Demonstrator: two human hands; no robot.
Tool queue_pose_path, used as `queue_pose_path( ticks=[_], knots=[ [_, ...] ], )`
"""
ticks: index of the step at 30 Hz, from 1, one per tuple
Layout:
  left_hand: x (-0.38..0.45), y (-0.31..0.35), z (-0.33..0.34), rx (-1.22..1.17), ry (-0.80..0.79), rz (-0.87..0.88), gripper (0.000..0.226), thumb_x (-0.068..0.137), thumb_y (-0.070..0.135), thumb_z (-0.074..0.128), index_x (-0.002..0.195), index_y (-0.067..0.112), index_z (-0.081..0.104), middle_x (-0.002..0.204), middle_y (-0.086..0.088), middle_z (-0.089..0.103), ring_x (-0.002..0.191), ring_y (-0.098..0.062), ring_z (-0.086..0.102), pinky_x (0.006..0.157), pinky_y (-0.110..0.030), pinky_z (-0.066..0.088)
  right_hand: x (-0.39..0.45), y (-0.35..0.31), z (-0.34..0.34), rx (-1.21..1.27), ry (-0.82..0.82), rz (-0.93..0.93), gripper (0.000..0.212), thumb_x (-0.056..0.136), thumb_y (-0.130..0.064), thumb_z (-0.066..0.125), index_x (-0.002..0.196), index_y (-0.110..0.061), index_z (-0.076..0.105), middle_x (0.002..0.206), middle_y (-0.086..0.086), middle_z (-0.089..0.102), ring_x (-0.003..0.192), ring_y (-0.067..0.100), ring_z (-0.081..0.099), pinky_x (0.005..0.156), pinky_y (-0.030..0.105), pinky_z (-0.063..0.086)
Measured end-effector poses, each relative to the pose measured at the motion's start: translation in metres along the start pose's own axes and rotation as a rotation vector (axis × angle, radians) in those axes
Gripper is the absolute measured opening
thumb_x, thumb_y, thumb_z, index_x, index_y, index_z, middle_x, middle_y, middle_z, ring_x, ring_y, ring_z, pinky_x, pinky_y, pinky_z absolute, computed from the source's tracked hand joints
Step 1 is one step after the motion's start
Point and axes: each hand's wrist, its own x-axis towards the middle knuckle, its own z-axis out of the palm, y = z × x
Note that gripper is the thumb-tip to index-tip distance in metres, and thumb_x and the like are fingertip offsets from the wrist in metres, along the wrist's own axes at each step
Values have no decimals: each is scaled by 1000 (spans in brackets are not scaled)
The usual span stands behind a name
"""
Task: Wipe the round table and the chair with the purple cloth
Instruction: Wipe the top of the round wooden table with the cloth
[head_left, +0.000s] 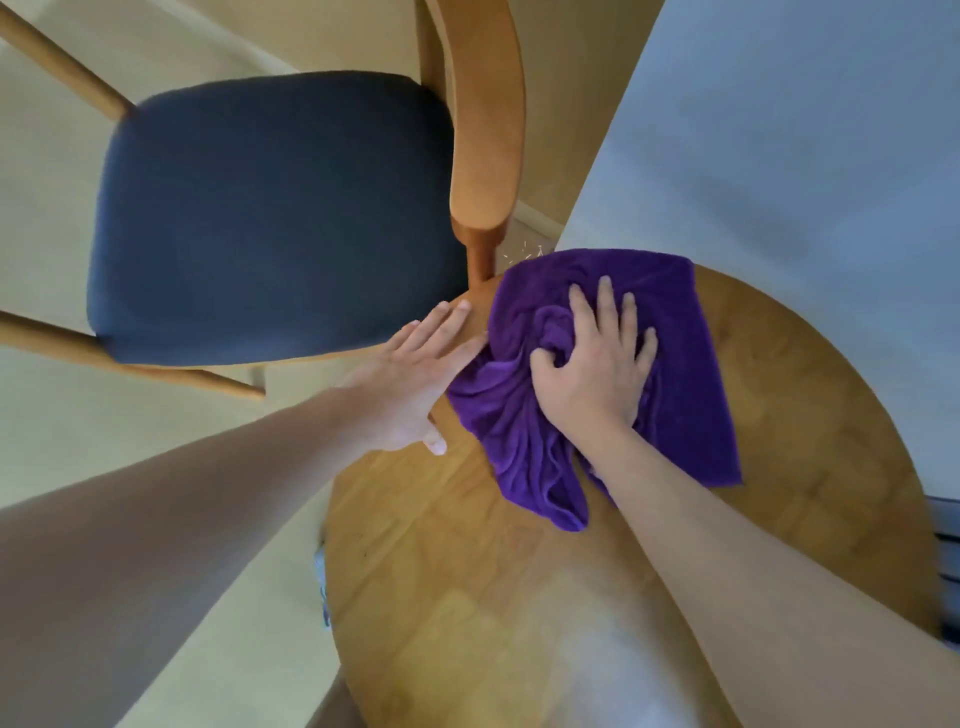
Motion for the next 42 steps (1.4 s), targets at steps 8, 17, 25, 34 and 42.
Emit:
queue_pose_path(
  ticks=[8, 17, 25, 34, 42],
  knots=[
    [-66, 45, 68, -318, 327, -254, 81, 105, 32, 49, 164, 12, -3, 171, -3, -14, 158, -19, -16, 130, -41, 7, 11, 32, -16, -239, -248, -858, 80, 80, -51, 45, 156, -28, 34, 170, -5, 19, 156, 22, 13, 124, 53, 14],
    [-73, 24, 68, -158, 112, -164, 159, 55, 79, 82, 160, 21, -22, 167, -6, -33, 156, -23, -26, 127, -35, -5, 7, -7, 1, -8, 21, -289, 69, 87, -50, 43, 152, -25, 42, 165, -1, 32, 154, 27, 24, 125, 53, 17],
    [-73, 16, 72, -352, 164, -152, 165, 46, 68, 92, 160, 28, -20, 169, 9, -25, 155, -9, -24, 129, -31, 1, -25, -44, 14, -102, -31, -293, 75, 88, -51, 38, 155, -18, 34, 167, 6, 25, 155, 29, 19, 124, 54, 15],
    [-70, 17, 71, -289, 138, -129, 157, 57, 68, 88, 161, 22, -19, 167, 1, -33, 154, -16, -28, 129, -35, -4, 22, -6, -5, -67, -21, -426, 68, 92, -51, 39, 154, -23, 39, 165, -1, 33, 153, 22, 26, 125, 47, 20],
    [-70, 39, 45, -1072, 504, -301, 74, 82, 12, 71, 146, 31, 39, 137, 12, 56, 128, -13, 54, 103, -39, 52, -33, -58, 26, 71, 109, -17, 67, 96, -52, 32, 156, -22, 36, 167, 1, 27, 155, 23, 20, 126, 48, 13]
  ],
)
